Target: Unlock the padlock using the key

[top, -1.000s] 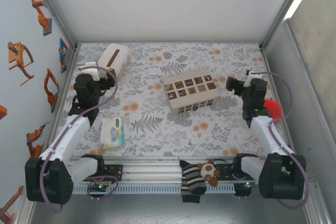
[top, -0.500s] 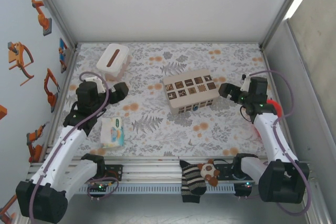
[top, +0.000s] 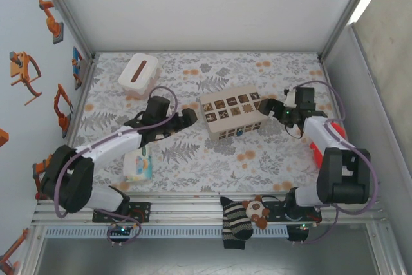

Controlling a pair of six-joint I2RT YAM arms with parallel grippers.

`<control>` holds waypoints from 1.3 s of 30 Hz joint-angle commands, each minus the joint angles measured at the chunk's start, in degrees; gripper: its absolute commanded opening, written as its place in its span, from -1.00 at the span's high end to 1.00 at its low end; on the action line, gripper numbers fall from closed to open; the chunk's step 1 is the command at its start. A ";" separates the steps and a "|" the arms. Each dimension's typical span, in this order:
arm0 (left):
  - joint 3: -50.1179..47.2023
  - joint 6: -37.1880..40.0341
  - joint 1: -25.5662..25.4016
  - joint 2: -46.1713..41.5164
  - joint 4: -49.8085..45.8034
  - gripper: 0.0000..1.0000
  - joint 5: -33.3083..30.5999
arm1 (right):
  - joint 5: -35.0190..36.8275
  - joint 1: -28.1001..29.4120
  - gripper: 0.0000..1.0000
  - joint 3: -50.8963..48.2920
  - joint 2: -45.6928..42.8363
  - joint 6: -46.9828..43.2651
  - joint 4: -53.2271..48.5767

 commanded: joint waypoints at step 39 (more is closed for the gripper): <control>1.05 -11.02 7.50 10.75 13.46 -0.92 15.83 | 21.64 21.96 -0.75 15.94 -5.35 -7.93 -28.35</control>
